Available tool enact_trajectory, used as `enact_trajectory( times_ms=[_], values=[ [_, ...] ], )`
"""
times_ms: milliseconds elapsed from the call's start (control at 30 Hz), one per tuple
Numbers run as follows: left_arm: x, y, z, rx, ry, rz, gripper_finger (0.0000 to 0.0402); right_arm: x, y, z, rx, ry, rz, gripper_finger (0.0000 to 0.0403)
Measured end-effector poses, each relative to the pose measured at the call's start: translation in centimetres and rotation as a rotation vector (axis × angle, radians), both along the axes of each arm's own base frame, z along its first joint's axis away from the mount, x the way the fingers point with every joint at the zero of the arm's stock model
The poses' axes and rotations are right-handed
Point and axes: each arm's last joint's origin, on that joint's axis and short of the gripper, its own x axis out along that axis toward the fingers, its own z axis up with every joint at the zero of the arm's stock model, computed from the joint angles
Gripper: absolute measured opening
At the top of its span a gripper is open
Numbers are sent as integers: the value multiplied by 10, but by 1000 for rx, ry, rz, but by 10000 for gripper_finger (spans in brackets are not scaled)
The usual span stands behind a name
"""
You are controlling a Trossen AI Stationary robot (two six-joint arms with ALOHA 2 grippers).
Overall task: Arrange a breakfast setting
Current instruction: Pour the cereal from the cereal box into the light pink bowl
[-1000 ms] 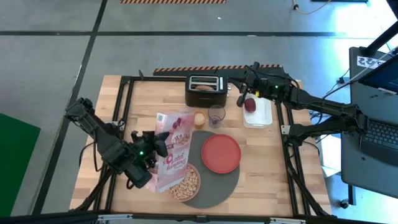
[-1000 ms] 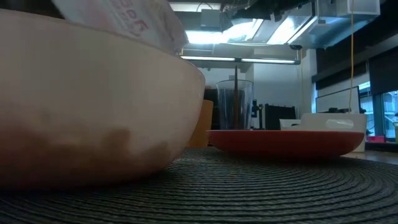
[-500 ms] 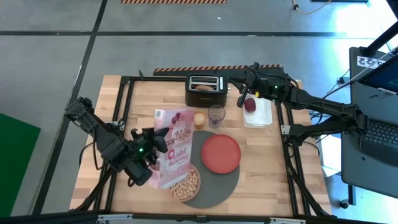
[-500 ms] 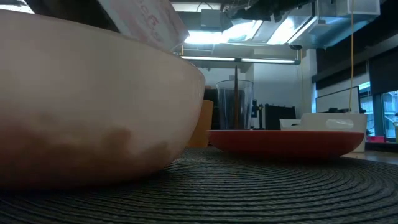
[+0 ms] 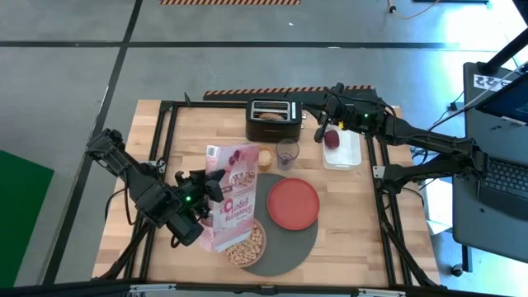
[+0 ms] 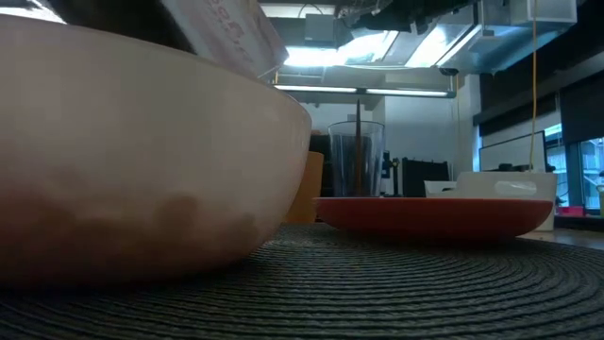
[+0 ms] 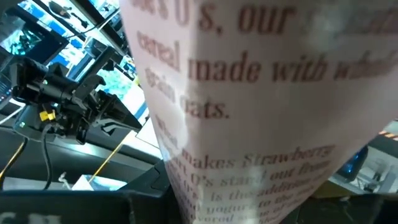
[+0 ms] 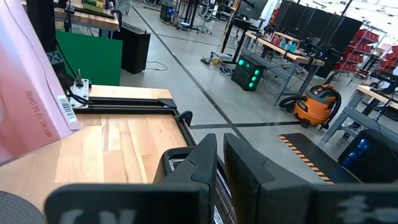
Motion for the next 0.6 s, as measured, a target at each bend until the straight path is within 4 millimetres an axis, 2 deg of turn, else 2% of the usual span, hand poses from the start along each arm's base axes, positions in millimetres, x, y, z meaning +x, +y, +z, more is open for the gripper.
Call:
enact_trajectory(
  times_ms=[600],
  values=[
    [2,-2,-2,22,17,-8,149,0,0,0,1,1,0,35]
  ],
)
